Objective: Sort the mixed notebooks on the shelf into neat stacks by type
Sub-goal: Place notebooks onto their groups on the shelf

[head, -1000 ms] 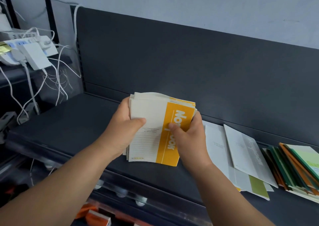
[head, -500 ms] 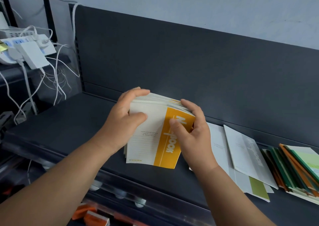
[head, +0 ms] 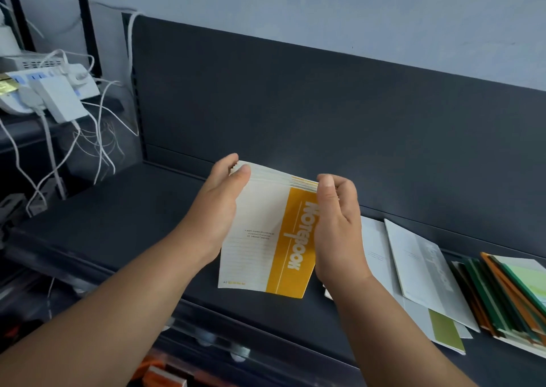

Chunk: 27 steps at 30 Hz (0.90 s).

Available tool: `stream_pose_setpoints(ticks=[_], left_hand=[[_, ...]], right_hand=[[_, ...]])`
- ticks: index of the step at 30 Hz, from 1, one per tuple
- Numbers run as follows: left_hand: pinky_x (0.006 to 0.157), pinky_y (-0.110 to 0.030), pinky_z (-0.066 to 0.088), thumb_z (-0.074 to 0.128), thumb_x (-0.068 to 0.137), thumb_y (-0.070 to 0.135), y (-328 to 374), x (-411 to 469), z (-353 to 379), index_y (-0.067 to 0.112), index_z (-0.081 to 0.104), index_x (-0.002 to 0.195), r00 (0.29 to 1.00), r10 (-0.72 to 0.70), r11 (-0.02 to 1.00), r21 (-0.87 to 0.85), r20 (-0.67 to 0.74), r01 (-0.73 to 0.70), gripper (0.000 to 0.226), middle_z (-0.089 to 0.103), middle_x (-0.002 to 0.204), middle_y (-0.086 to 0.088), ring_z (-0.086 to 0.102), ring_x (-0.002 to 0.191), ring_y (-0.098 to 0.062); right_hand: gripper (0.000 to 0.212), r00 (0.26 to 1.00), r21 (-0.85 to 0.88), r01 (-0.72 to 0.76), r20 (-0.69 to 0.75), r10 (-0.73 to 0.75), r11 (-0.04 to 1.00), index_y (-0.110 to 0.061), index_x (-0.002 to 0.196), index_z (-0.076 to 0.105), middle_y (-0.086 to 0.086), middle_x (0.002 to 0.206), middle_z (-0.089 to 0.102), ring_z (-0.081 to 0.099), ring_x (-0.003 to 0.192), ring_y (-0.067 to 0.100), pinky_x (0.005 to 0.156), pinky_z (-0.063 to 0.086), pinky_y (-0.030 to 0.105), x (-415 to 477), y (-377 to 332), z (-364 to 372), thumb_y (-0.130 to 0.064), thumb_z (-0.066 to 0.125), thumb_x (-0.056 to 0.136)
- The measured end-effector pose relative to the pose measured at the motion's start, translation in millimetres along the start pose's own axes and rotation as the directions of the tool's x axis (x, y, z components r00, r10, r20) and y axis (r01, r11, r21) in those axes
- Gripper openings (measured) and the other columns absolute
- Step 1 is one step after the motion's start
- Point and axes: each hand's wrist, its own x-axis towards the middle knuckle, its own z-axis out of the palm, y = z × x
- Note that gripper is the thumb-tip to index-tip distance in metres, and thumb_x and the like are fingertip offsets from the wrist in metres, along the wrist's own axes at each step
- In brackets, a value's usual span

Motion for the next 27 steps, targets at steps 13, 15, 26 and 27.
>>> stream_pose_setpoints(ticks=[13,15,26,27], left_hand=[[0.075,-0.023,0.044,0.039,0.095,0.000,-18.3,-3.5,-3.8,0.031,0.040,0.111,0.998,0.048,0.979,0.198,0.045,-0.056,0.035,0.056,0.112,0.009,0.055,0.100,-0.004],[0.076,-0.023,0.043,0.040,0.094,0.000,-17.1,-2.4,-4.3,0.034,0.041,0.106,0.996,0.068,0.980,0.183,0.058,-0.077,0.036,0.057,0.112,0.009,0.055,0.101,-0.005],[0.089,-0.032,0.042,0.043,0.064,0.015,-45.0,-2.0,-15.4,0.042,0.051,0.115,0.980,-0.104,0.986,0.148,0.168,0.080,0.058,0.064,0.110,0.021,0.055,0.110,-0.006],[0.090,-0.033,0.042,0.043,0.063,0.015,-44.7,-0.8,-15.9,0.042,0.051,0.116,0.979,-0.103,0.985,0.154,0.178,0.076,0.060,0.064,0.111,0.020,0.054,0.112,-0.007]], right_hand=[[0.025,0.991,-0.072,-0.116,0.057,0.120,0.991,-0.035,0.103,0.053,-0.008,0.110,0.065,0.065,0.101,0.013,0.091,0.055,0.044,-11.5,38.0,-7.8,-0.011,0.053,0.097],[0.028,0.995,-0.045,-0.095,0.038,0.096,0.995,-0.037,0.102,0.054,-0.008,0.110,0.066,0.065,0.101,0.014,0.091,0.055,0.045,-10.4,36.2,-8.5,-0.010,0.054,0.097],[0.048,0.975,-0.064,-0.155,0.148,0.163,0.986,-0.040,0.119,0.049,-0.015,0.110,0.065,0.062,0.106,0.009,0.096,0.052,0.042,-19.4,50.5,-10.2,-0.022,0.054,0.075],[0.050,0.974,-0.076,-0.156,0.154,0.167,0.985,-0.039,0.121,0.048,-0.015,0.111,0.064,0.062,0.107,0.009,0.096,0.052,0.043,-18.0,50.0,-10.4,-0.022,0.054,0.075]])
